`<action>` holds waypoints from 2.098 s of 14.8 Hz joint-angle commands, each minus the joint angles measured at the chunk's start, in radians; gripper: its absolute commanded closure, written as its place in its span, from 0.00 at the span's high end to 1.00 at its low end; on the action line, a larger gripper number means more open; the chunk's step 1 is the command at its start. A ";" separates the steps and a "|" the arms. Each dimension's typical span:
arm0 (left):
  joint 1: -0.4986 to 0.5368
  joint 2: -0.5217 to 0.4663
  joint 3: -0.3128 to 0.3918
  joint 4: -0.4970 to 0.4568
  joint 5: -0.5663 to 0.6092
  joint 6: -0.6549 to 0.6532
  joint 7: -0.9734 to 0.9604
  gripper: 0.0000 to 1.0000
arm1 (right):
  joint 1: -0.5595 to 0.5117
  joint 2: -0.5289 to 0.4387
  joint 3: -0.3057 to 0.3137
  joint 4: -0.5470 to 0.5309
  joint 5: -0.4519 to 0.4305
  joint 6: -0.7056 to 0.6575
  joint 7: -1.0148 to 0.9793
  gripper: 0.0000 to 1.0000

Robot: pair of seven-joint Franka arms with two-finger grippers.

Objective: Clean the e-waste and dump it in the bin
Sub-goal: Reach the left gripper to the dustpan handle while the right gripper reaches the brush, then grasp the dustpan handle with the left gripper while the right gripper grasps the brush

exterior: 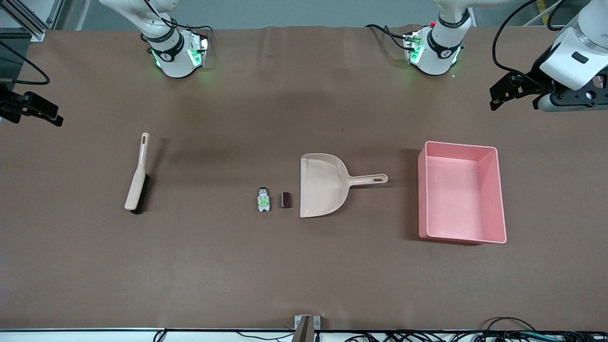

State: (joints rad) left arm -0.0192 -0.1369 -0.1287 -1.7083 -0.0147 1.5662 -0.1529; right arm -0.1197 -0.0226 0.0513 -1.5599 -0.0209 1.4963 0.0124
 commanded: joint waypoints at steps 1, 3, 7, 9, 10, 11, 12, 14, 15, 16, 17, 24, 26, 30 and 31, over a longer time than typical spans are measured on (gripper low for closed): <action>0.001 0.002 -0.002 0.009 0.015 0.003 0.012 1.00 | 0.003 -0.002 0.007 0.006 -0.007 -0.010 0.012 1.00; 0.001 0.003 -0.002 0.010 0.016 0.003 0.013 1.00 | 0.005 -0.002 0.009 0.006 -0.007 -0.002 0.011 1.00; -0.011 0.103 -0.006 0.102 0.016 0.002 0.019 1.00 | 0.022 -0.002 0.013 0.006 -0.008 -0.001 0.014 1.00; -0.028 0.149 -0.020 0.107 0.012 0.038 0.051 1.00 | 0.020 -0.002 0.012 0.004 -0.007 -0.004 0.014 1.00; -0.047 0.176 -0.047 0.098 0.016 0.082 0.079 1.00 | 0.018 -0.002 0.012 0.004 -0.007 -0.004 0.014 1.00; -0.057 0.196 -0.069 0.089 0.019 0.107 0.090 1.00 | 0.018 -0.002 0.010 0.004 -0.005 -0.004 0.012 1.00; -0.067 0.226 -0.090 0.079 0.035 0.135 0.095 1.00 | 0.017 0.001 0.010 0.003 -0.005 -0.008 0.012 1.00; -0.082 0.269 -0.153 0.059 0.086 0.187 0.139 1.00 | 0.015 0.006 0.009 -0.017 -0.008 -0.013 0.001 1.00; -0.084 0.296 -0.196 0.058 0.131 0.198 0.160 1.00 | 0.011 0.015 0.009 -0.025 -0.008 -0.008 -0.003 1.00; -0.082 0.331 -0.245 0.058 0.180 0.206 0.171 1.00 | 0.011 0.047 0.009 -0.023 -0.007 -0.004 -0.006 1.00; -0.084 0.359 -0.274 0.058 0.196 0.215 0.173 1.00 | 0.006 0.081 0.007 -0.022 -0.004 0.004 -0.008 1.00; -0.111 0.457 -0.367 -0.106 0.343 0.532 0.336 0.95 | -0.054 0.150 0.004 -0.264 -0.002 0.280 -0.117 1.00; -0.116 0.479 -0.367 -0.137 0.357 0.586 0.444 0.92 | -0.055 0.150 0.004 -0.348 -0.002 0.315 -0.117 1.00; -0.119 0.565 -0.370 -0.132 0.391 0.635 0.677 0.88 | -0.060 0.168 0.004 -0.469 -0.002 0.415 -0.115 1.00; -0.119 0.591 -0.370 -0.128 0.392 0.647 0.729 0.86 | -0.063 0.171 0.004 -0.486 -0.002 0.441 -0.115 1.00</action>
State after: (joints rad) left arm -0.1416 0.4133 -0.4916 -1.8413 0.3551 2.1810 0.4846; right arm -0.1666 0.1689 0.0454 -1.9822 -0.0206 1.8822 -0.0900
